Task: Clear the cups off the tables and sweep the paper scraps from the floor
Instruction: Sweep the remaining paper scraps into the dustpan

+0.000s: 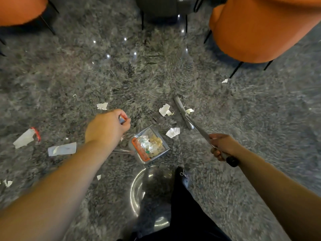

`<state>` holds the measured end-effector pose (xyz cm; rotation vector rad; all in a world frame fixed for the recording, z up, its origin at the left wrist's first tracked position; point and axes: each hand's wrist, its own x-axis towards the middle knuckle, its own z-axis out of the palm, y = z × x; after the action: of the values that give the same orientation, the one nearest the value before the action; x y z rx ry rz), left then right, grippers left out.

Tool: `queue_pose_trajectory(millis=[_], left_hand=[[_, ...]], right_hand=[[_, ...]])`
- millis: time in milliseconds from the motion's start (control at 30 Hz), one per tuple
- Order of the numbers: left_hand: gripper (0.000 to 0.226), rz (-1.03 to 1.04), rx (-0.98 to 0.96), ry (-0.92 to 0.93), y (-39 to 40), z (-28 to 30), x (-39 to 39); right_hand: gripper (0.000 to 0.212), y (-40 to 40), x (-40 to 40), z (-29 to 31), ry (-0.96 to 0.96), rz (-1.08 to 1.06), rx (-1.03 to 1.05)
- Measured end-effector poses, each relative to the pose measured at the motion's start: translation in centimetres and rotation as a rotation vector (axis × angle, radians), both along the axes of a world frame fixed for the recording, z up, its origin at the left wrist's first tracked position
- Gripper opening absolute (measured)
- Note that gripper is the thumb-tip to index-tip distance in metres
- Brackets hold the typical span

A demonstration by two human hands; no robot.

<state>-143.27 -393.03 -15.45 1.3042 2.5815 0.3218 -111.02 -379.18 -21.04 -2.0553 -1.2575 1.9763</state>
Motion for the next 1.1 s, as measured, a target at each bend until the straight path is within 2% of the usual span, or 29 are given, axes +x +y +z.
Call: queue_pose_trajectory(millis=[167, 267, 567, 700, 833, 967, 1100], left_hand=[[0.015, 0.023, -0.068, -0.016, 7.7, -0.6, 0.9], [0.016, 0.018, -0.109, -0.005, 10.9, -1.1, 1.3], [0.017, 0.032, -0.136, 0.022, 14.9, -1.8, 0.1], [0.017, 0.031, -0.118, 0.075, 16.0, -2.0, 0.0], [0.017, 0.035, -0.125, 0.082, 16.4, -2.1, -0.6], [0.016, 0.032, -0.128, 0.114, 16.8, -1.9, -0.7], [0.016, 0.012, -0.122, 0.069, 17.0, -1.6, -1.1]], right_hand=[[0.013, 10.0, 1.6, -0.8, -0.089, 0.099, 0.03], [0.019, 15.3, 1.9, -1.9, -0.119, 0.118, 0.012], [0.015, 25.4, -1.1, -5.8, -0.221, 0.216, 0.046], [0.01, 27.3, -3.1, -7.2, -0.271, 0.369, 0.059], [0.025, 26.9, -4.8, -7.6, -0.364, 0.63, 0.054], [0.012, 24.4, -5.5, -7.4, -0.416, 0.832, 0.043], [0.023, 21.2, -4.4, -7.0, -0.437, 0.891, 0.021]])
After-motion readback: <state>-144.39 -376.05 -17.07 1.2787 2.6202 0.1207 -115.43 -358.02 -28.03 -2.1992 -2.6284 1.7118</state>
